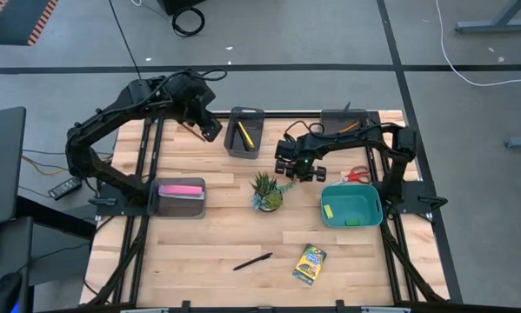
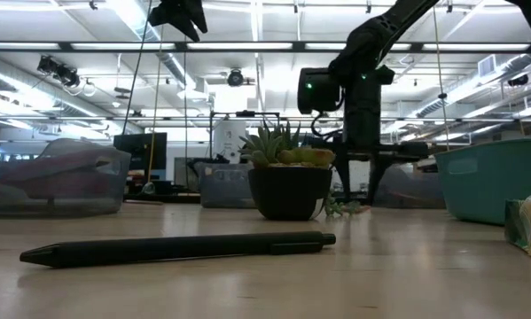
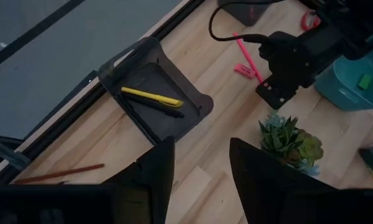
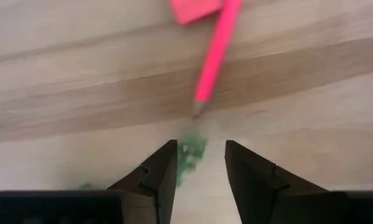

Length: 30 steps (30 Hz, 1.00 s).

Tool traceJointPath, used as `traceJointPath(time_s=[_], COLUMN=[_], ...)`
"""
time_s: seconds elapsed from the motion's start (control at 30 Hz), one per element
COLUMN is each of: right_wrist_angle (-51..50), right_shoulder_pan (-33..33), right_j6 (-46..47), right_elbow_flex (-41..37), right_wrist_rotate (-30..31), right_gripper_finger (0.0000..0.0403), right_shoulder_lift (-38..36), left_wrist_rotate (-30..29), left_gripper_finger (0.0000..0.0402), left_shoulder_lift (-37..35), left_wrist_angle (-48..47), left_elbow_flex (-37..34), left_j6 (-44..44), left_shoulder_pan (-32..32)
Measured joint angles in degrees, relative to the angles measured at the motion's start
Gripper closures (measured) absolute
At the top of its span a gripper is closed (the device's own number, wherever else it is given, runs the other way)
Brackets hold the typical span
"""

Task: Sort crayons/erasers/pens/pencils in bins
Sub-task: Put the pink pencil into the right black bin

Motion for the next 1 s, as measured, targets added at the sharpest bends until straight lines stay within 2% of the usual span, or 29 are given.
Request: traceJointPath(time_s=[0.2, 0.7, 1.0], right_wrist_angle=[-0.12, -0.15, -0.28], right_shoulder_pan=[-0.39, -4.28, -4.55], right_j6=[0.23, 0.04, 0.02], right_elbow_flex=[1.97, 0.06, 0.06], right_wrist_rotate=[4.12, 4.59, 7.67], right_gripper_finger=[0.0262, 0.0262, 0.0262], right_shoulder_lift=[-0.04, -0.07, -0.07], left_wrist_rotate=[0.89, 0.90, 0.90], left_gripper_finger=[0.0239, 0.0239, 0.0239], left_shoulder_lift=[0.00, -0.39, -0.39], left_wrist_angle=[0.02, -1.07, -1.29], left_elbow_flex=[0.00, 0.00, 0.00], left_j6=[2.37, 4.32, 5.07], left_shoulder_pan=[-0.04, -0.04, -0.04])
